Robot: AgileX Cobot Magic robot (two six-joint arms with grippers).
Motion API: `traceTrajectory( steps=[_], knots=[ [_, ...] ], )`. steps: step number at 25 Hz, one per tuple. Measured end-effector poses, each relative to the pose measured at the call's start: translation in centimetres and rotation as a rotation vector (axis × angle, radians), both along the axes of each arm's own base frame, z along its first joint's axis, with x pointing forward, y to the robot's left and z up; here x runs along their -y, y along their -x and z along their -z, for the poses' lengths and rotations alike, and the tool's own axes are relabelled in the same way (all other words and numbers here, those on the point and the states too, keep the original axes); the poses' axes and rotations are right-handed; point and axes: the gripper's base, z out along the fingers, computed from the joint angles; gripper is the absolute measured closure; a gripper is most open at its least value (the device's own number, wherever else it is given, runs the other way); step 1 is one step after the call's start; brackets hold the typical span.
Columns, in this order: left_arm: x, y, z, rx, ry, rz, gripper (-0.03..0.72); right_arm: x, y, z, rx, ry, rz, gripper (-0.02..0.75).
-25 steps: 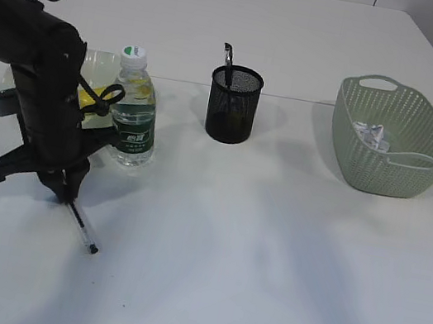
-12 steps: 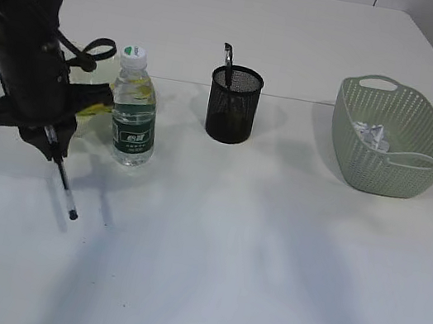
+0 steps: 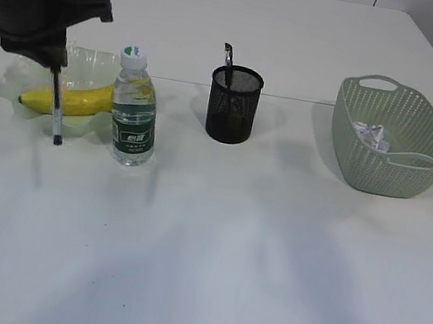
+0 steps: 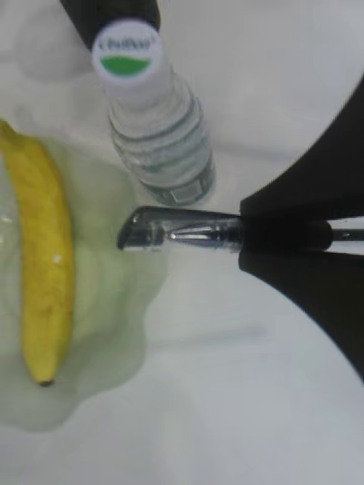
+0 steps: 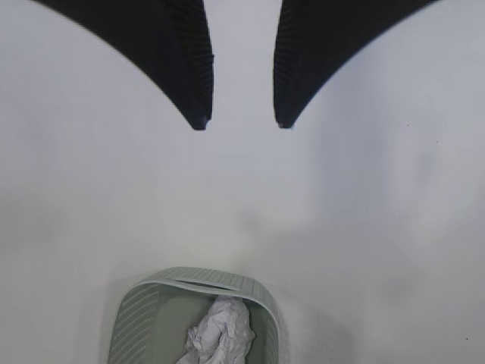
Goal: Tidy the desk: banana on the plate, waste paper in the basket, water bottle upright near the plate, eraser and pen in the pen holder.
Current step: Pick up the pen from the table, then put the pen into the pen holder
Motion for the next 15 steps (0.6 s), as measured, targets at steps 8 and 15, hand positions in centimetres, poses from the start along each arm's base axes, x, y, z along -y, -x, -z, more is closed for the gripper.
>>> traceTrajectory(
  steps=[8, 15],
  knots=[
    [0.8, -0.2, -2.9, 0.227, 0.057, 0.145, 0.650, 0.0, 0.0, 0.0, 0.000, -0.001, -0.001, 0.526],
    [2.2, -1.4, -5.0, 0.523, 0.068, 0.333, 0.650, -0.1, 0.0, 0.0, -0.002, -0.009, -0.003, 0.526]
  ],
)
